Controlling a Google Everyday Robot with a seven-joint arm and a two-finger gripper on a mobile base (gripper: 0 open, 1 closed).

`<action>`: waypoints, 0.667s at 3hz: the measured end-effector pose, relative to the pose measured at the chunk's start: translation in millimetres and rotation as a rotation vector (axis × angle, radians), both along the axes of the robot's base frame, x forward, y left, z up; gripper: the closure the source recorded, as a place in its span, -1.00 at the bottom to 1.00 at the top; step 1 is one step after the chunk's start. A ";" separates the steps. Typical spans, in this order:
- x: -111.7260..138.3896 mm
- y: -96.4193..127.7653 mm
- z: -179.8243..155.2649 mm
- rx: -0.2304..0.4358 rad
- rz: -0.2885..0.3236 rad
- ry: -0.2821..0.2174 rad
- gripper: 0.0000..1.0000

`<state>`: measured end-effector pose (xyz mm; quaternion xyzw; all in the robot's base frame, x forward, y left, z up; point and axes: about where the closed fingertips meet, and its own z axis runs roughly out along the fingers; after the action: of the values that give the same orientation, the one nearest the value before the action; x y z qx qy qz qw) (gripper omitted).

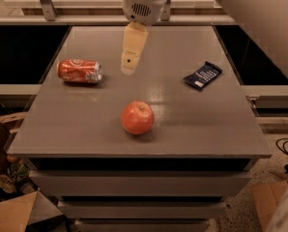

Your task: Pick coke can

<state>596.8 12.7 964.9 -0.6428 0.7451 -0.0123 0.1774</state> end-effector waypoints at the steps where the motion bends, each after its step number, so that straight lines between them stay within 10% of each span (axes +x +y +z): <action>1: 6.1 34.9 -14.2 0.012 0.008 0.026 -1.00; 2: 10.4 70.7 -23.8 0.017 0.032 0.042 -1.00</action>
Offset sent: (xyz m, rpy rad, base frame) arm 0.0133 0.1123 -0.0352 0.0141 0.0703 0.0635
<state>607.2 83.4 941.1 -0.6532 0.7383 0.0104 0.1676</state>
